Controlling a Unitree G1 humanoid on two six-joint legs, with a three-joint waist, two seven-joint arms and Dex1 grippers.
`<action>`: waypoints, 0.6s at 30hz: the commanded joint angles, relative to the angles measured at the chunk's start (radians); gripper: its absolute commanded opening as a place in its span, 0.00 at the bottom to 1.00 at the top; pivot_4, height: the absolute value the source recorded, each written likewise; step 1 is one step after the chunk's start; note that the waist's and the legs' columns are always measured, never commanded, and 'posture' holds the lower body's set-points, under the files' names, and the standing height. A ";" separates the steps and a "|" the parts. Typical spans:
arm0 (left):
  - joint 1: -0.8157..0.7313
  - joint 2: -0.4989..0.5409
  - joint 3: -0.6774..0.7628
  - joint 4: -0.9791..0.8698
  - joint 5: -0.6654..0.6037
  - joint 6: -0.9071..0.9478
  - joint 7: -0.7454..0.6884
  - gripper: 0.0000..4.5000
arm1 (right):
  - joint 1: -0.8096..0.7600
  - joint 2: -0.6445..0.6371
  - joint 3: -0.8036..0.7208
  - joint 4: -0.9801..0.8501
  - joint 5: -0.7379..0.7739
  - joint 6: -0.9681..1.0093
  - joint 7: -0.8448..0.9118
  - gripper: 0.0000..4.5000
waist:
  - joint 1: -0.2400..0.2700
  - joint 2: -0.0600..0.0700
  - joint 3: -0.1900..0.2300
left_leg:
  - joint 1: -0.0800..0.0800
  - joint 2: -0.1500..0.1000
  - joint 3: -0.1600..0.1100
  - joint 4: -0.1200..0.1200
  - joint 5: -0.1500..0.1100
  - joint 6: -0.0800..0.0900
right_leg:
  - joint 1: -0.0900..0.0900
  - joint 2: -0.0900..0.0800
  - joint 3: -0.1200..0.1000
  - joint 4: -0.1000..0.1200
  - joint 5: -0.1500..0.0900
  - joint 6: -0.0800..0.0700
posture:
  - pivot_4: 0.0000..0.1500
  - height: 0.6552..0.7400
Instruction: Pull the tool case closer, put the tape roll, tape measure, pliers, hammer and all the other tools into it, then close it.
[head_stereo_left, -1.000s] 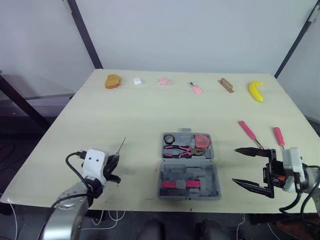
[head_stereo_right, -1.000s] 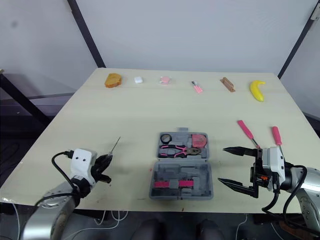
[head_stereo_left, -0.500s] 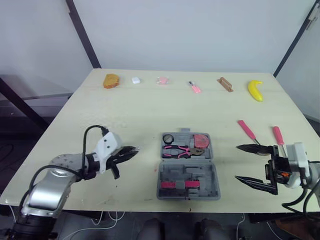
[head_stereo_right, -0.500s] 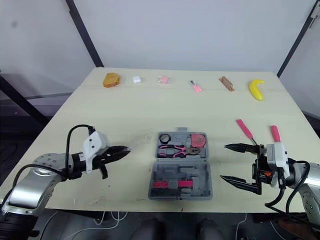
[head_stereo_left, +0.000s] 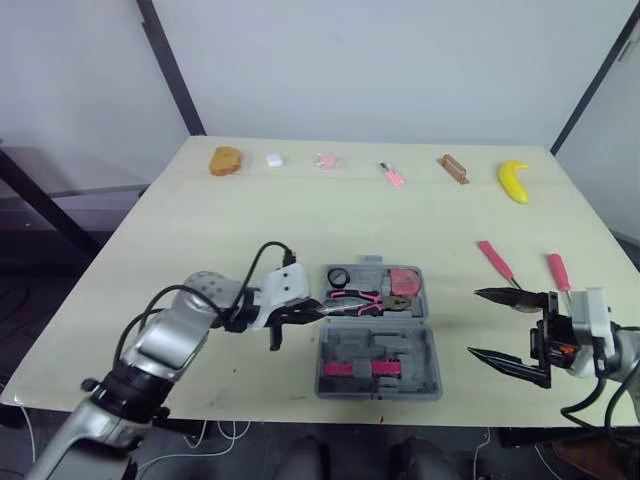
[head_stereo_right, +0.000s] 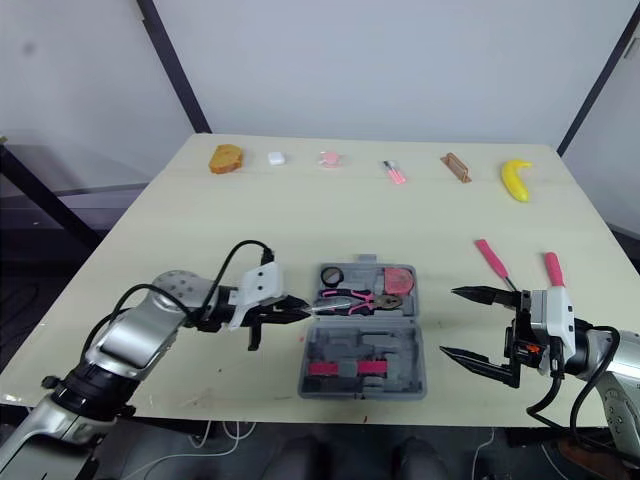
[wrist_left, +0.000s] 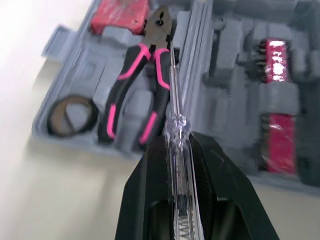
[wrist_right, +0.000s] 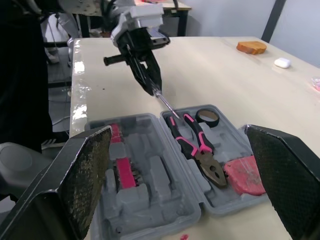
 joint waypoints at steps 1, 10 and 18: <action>-0.050 -0.021 -0.042 0.015 0.020 0.012 -0.044 0.02 | 0.003 0.001 -0.025 -0.021 0.004 -0.023 -0.007 1.00 | -0.002 0.000 0.000 | 0.000 0.000 0.000 0.000 0.000 0.000 | 0.000 0.000 0.001 0.000 0.000 0.000 | 1.00 1.00; -0.149 -0.074 -0.181 0.062 0.103 0.055 -0.127 0.02 | 0.015 0.005 -0.023 -0.010 -0.018 -0.050 -0.018 1.00 | 0.002 0.000 0.000 | 0.000 0.000 0.000 0.002 0.000 0.000 | 0.000 0.001 0.001 0.001 0.000 0.000 | 1.00 1.00; -0.200 -0.154 -0.245 0.103 0.180 0.115 -0.106 0.02 | 0.032 0.002 -0.028 -0.016 -0.027 -0.059 -0.023 1.00 | 0.001 0.000 0.000 | -0.001 0.000 -0.001 0.003 0.000 0.000 | 0.000 0.001 0.001 0.002 0.000 0.000 | 1.00 1.00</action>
